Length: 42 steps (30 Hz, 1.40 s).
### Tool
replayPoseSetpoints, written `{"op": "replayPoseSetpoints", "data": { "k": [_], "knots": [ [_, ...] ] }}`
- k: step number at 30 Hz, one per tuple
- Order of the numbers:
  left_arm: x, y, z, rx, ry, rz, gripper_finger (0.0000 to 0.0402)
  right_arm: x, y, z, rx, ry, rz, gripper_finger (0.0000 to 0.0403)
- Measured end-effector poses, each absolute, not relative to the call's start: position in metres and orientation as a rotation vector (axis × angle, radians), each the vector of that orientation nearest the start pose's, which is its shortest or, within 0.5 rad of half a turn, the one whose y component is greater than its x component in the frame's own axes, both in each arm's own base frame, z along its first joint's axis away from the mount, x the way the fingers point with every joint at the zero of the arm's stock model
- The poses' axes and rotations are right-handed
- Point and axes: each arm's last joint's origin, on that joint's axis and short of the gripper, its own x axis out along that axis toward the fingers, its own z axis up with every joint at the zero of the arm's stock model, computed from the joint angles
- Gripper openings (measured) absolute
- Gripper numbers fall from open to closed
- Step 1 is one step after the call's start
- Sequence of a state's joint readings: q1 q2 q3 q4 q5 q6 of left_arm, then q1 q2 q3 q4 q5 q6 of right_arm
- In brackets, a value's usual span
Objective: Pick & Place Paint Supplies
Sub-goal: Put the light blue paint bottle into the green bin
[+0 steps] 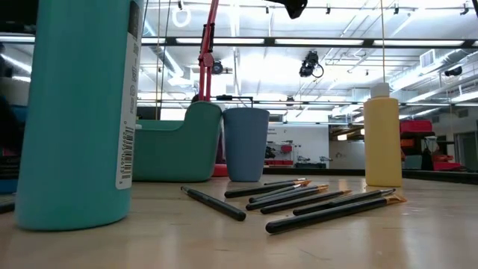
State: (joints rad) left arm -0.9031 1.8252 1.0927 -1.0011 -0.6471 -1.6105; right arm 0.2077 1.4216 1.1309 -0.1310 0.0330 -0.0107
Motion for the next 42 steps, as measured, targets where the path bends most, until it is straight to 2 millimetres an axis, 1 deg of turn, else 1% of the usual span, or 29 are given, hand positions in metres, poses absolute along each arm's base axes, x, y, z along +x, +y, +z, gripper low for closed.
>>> {"op": "replayPoseSetpoints", "data": {
  "k": [4,7,10,12,15,17,19,22,26,28,30,32,34,36,37,39,42],
  "knots": [
    [0.197,-0.226,0.165,-0.173,1.053,0.698,0.019,0.314,0.065,0.312,-0.06,0.423,0.174,0.0224],
    [0.197,-0.227,0.184,-0.143,1.074,0.751,0.019,0.314,0.065,0.312,-0.06,0.424,0.174,0.0224],
    [0.196,-0.227,0.202,-0.103,1.053,0.802,0.019,0.314,0.065,0.312,-0.06,0.426,0.174,0.0224],
    [0.196,-0.227,0.21,-0.082,1.05,0.812,0.019,0.314,0.065,0.312,-0.06,0.426,0.174,0.0224],
    [0.195,-0.227,0.217,-0.056,1.1,0.81,0.019,0.314,0.065,0.311,-0.061,0.43,0.174,0.0224],
    [0.196,-0.229,0.22,-0.068,1.131,0.797,0.019,0.314,0.065,0.311,-0.061,0.435,0.176,0.0224],
    [0.196,-0.231,0.225,-0.118,1.18,0.784,0.019,0.313,0.066,0.31,-0.057,0.438,0.194,0.0224],
    [0.192,-0.238,0.23,-0.213,1.306,0.756,0.019,0.313,0.067,0.31,-0.051,0.448,0.232,0.0224],
    [0.174,-0.254,0.23,-0.261,1.383,0.703,0.019,0.312,0.07,0.309,-0.059,0.459,0.258,0.0224],
    [0.16,-0.261,0.237,-0.328,1.362,0.676,0.019,0.311,0.07,0.308,-0.07,0.459,0.263,0.0224],
    [0.145,-0.263,0.25,-0.409,1.29,0.677,0.019,0.311,0.07,0.308,-0.086,0.457,0.268,0.0224],
    [0.128,-0.262,0.265,-0.478,1.183,0.657,0.0189,0.311,0.07,0.308,-0.09,0.456,0.268,0.0224],
    [0.111,-0.257,0.279,-0.546,1.06,0.651,0.0189,0.311,0.07,0.308,-0.096,0.455,0.27,0.0224],
    [0.096,-0.248,0.284,-0.62,0.968,0.661,0.0189,0.311,0.07,0.308,-0.104,0.455,0.272,0.0224],
    [0.089,-0.245,0.282,-0.654,0.962,0.667,0.0189,0.311,0.07,0.308,-0.104,0.455,0.272,0.0224],
    [0.083,-0.24,0.272,-0.697,1.023,0.67,0.0189,0.311,0.07,0.308,-0.105,0.455,0.272,0.0224],
    [0.086,-0.237,0.251,-0.75,1.083,0.651,0.0189,0.311,0.071,0.308,-0.111,0.454,0.274,0.0224]
  ]
}}
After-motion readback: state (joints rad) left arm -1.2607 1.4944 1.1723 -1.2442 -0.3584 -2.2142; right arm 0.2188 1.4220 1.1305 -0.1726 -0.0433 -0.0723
